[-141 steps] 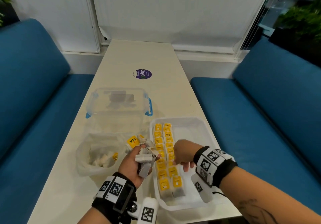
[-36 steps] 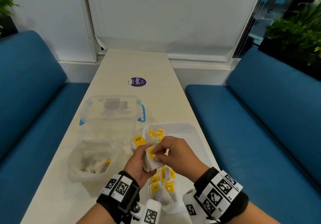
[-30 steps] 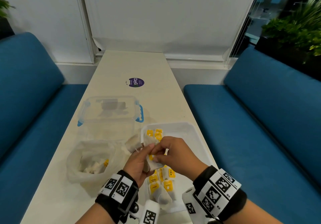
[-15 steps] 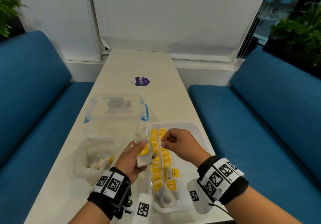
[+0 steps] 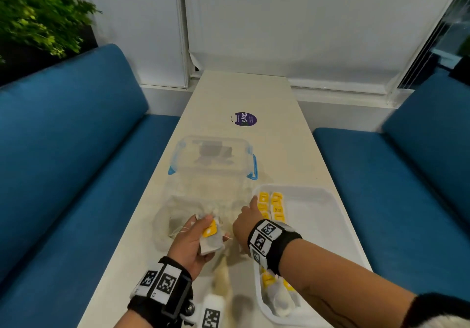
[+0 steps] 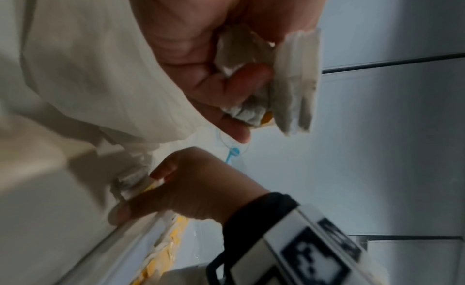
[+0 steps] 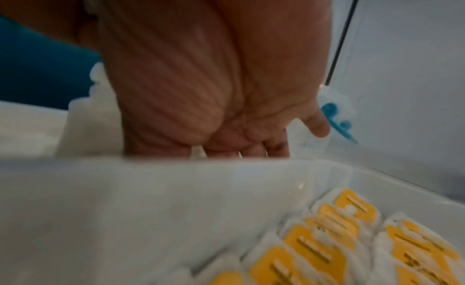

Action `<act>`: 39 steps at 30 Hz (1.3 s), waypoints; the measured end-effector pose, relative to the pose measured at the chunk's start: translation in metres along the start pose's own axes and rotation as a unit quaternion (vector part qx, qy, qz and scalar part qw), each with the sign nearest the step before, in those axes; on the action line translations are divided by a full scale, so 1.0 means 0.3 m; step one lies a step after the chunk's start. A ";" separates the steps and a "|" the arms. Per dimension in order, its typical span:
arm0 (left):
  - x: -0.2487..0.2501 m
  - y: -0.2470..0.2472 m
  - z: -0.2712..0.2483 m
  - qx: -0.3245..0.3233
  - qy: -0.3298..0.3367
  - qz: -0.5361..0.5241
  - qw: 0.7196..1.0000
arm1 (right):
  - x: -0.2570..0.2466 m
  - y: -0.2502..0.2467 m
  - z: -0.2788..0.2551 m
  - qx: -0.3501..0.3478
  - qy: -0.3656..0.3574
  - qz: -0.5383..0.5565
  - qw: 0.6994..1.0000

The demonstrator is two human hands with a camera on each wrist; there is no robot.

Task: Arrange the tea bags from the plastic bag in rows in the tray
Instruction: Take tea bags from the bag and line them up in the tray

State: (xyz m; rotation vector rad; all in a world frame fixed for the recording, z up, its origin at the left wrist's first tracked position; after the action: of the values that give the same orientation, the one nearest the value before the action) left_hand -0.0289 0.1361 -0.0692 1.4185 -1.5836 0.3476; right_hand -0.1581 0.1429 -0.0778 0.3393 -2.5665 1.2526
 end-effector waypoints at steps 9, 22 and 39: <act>0.002 -0.039 0.011 0.002 0.002 -0.006 1.000 | -0.019 0.001 0.013 0.045 -0.010 0.101 0.994; -0.029 0.121 0.055 -0.079 0.010 0.063 0.995 | 0.231 -0.149 -0.314 0.118 -0.097 0.606 0.781; -0.155 0.311 0.037 -0.243 -0.035 0.129 0.961 | 0.307 0.061 -0.364 0.155 0.021 0.639 0.753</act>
State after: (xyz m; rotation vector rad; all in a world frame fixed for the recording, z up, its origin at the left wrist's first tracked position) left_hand -0.1223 0.1833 -0.0770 0.8578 -1.7663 0.0470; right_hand -0.2359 0.2321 0.0043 -1.6542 -2.3824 1.9488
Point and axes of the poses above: each hand's wrist, its own z-axis towards the middle knuckle, its own y-axis out of the palm, x = y × z, the point moved 3 cm from there along z, towards the middle knuckle, and after that the axes turned 5 degrees about z, right-handed, at the moved point
